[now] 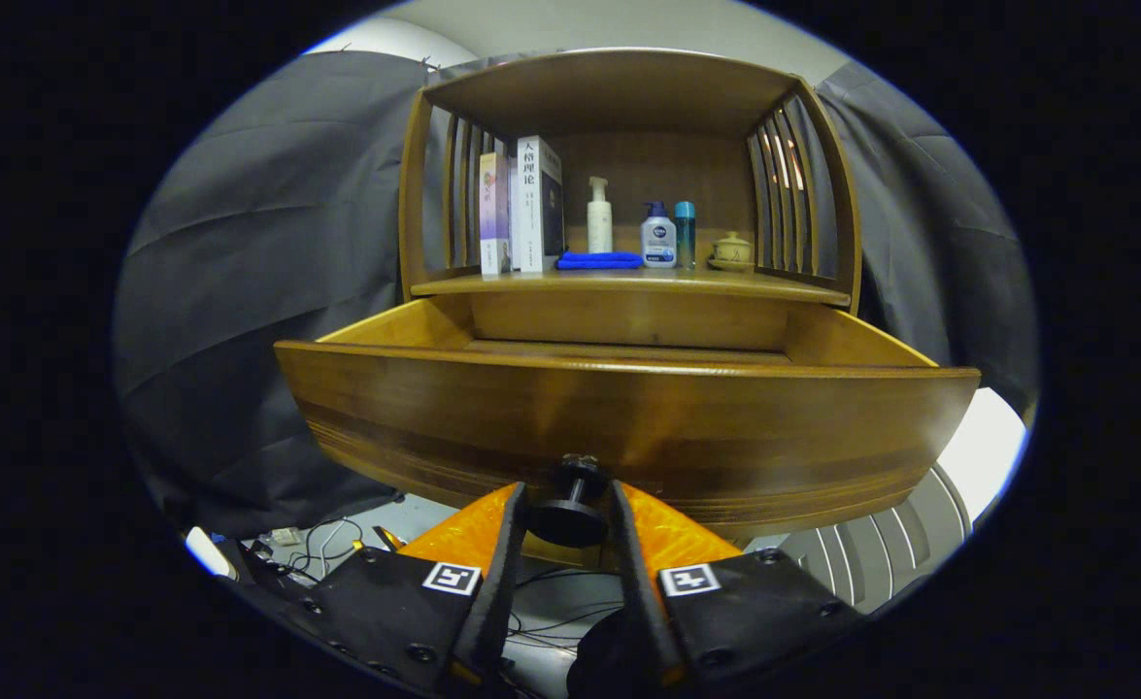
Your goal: Pull open the drawer, take out the items inside it, and place them on the countertop above the cabinet.
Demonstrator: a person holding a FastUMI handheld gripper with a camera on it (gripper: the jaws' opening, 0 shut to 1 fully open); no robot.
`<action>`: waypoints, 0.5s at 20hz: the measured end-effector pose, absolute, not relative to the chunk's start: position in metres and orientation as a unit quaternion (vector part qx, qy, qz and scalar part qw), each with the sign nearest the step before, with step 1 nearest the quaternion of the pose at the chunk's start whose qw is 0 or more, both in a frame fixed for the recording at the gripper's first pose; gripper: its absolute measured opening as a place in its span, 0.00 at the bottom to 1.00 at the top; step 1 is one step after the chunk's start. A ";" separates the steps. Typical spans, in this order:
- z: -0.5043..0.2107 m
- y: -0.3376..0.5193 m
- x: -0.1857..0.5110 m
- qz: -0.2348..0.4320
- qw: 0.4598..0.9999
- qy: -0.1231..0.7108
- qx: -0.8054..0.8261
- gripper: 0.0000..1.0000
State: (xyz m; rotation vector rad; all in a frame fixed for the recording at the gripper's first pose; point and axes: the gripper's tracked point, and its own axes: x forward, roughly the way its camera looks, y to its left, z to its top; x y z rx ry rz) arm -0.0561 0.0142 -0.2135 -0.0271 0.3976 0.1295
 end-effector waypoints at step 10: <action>-0.109 -0.028 -0.056 0.082 0.983 0.164 0.005 0.98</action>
